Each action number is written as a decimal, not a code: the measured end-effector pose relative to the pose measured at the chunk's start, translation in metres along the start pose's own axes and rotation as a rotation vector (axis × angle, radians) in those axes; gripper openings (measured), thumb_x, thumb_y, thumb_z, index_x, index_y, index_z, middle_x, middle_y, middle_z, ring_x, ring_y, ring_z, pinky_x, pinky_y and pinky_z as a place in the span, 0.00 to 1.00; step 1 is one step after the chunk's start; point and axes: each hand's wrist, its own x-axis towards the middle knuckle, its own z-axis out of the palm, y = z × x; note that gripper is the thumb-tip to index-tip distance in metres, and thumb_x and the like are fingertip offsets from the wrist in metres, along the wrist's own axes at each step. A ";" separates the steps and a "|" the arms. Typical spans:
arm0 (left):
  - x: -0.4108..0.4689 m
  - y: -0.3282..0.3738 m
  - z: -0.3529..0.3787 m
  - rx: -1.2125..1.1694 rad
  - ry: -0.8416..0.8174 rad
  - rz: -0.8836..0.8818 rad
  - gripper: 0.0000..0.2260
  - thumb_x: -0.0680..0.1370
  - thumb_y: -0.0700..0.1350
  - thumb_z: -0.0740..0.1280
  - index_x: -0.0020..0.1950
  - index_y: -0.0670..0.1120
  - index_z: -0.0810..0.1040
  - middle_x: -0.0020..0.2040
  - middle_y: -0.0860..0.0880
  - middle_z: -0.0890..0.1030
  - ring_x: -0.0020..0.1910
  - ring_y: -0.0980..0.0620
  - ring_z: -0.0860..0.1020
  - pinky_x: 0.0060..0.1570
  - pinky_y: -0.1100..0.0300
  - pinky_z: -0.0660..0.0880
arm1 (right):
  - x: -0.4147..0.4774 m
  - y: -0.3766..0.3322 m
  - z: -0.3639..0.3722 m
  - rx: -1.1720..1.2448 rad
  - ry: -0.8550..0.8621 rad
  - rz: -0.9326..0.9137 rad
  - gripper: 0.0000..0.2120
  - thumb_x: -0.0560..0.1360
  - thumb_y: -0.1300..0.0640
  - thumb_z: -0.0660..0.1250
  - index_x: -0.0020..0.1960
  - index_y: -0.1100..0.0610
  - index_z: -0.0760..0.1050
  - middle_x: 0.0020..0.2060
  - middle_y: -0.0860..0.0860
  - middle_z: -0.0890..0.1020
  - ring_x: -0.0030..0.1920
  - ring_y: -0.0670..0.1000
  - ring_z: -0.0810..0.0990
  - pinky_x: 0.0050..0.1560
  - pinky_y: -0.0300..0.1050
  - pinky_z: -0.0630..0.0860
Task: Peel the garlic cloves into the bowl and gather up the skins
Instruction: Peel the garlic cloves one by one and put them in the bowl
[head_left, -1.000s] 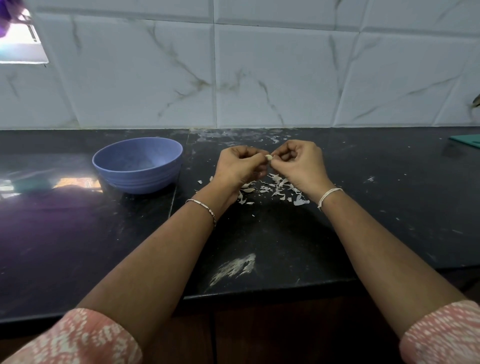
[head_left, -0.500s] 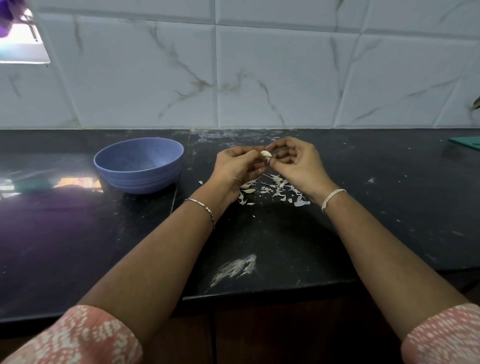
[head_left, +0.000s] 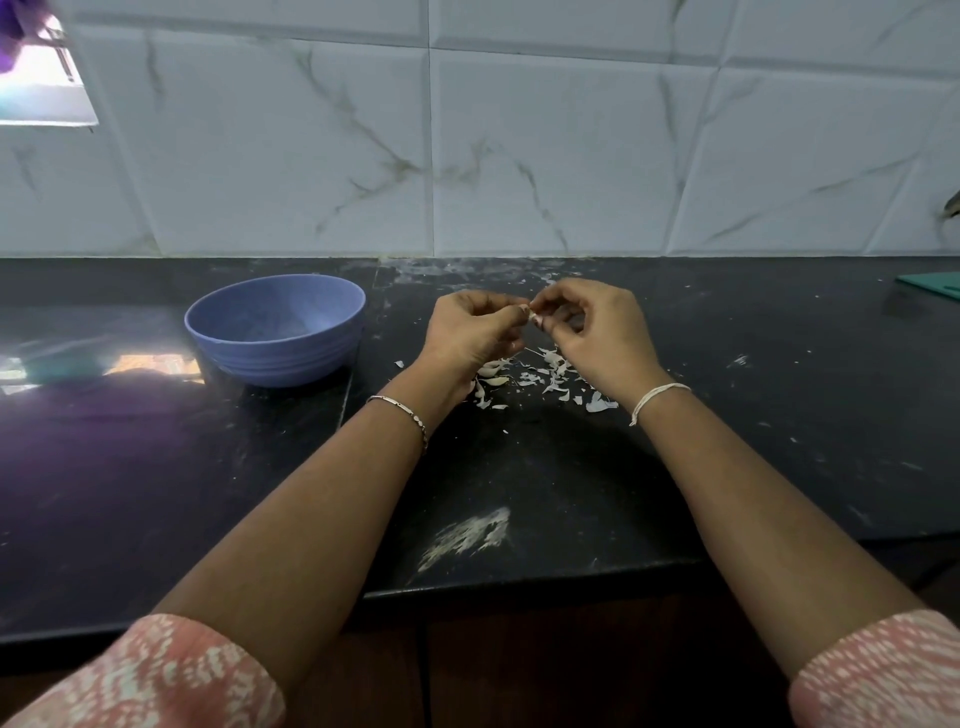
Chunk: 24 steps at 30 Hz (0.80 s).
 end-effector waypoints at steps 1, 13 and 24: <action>0.001 0.000 -0.001 -0.001 -0.014 -0.008 0.01 0.75 0.35 0.71 0.44 0.39 0.82 0.38 0.45 0.80 0.33 0.55 0.78 0.41 0.60 0.81 | 0.000 0.000 -0.001 -0.037 0.001 -0.031 0.08 0.71 0.65 0.73 0.47 0.53 0.82 0.39 0.44 0.82 0.41 0.44 0.81 0.46 0.45 0.81; 0.004 0.004 -0.009 -0.122 -0.126 -0.157 0.02 0.77 0.36 0.69 0.45 0.38 0.79 0.39 0.46 0.81 0.33 0.58 0.80 0.38 0.63 0.82 | -0.003 -0.007 -0.001 -0.340 -0.033 -0.243 0.03 0.76 0.60 0.68 0.50 0.55 0.77 0.46 0.48 0.80 0.44 0.51 0.78 0.41 0.44 0.72; -0.001 0.007 -0.007 -0.181 -0.235 -0.195 0.04 0.80 0.40 0.65 0.47 0.39 0.76 0.40 0.46 0.79 0.36 0.54 0.77 0.41 0.58 0.83 | -0.004 -0.010 0.002 -0.307 -0.137 -0.134 0.04 0.80 0.61 0.59 0.53 0.56 0.70 0.49 0.46 0.71 0.43 0.50 0.73 0.41 0.45 0.65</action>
